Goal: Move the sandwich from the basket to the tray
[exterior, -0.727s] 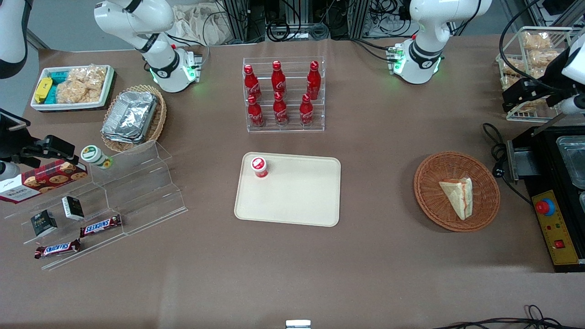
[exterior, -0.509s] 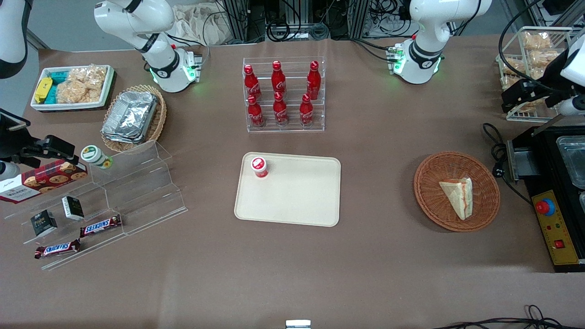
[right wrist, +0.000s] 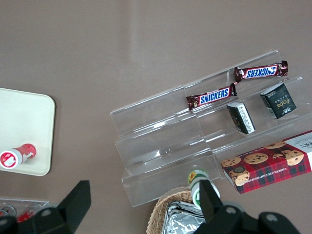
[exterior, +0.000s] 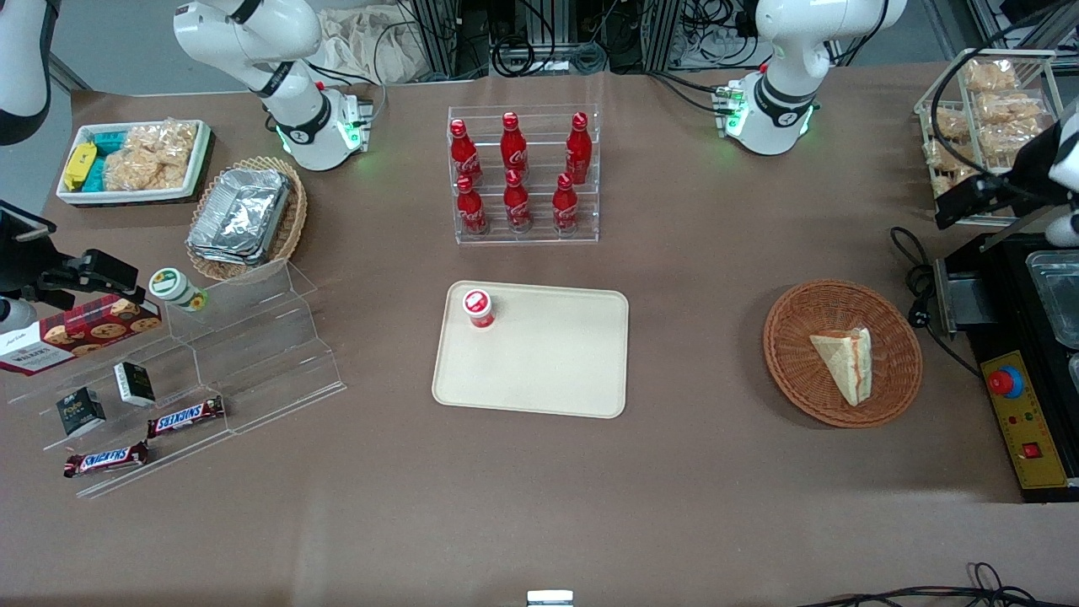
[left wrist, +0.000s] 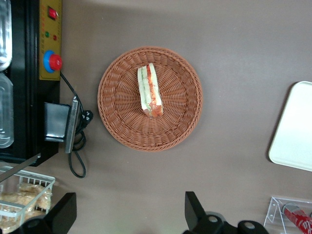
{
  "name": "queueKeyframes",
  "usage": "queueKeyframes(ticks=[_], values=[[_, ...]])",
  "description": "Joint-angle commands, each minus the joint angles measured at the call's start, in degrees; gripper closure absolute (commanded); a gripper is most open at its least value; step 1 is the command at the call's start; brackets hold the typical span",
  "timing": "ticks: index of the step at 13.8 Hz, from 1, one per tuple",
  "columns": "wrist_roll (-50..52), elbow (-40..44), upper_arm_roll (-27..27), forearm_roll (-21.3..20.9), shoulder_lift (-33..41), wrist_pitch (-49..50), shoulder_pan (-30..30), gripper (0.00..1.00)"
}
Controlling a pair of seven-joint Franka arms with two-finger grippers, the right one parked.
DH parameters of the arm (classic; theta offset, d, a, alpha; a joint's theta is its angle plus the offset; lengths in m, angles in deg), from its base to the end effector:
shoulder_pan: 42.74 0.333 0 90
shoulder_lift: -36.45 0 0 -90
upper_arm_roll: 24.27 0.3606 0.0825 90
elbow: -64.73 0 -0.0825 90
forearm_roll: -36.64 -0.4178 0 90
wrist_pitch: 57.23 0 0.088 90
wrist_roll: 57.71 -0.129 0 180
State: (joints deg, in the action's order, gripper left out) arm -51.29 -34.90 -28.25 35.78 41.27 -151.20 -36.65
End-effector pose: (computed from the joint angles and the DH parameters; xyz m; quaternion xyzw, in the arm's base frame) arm 0.5609 0.0210 0.6161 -0.9972 -0.0739 0.0070 0.0107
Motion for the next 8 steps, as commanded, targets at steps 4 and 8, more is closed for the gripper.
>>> queueKeyframes(ticks=[4, 8], values=[[11.24, -6.35, -0.58, -0.02, -11.66, -15.51, -0.29, 0.0], [14.23, -13.64, -0.41, -0.37, -19.31, -32.99, 0.23, 0.0]])
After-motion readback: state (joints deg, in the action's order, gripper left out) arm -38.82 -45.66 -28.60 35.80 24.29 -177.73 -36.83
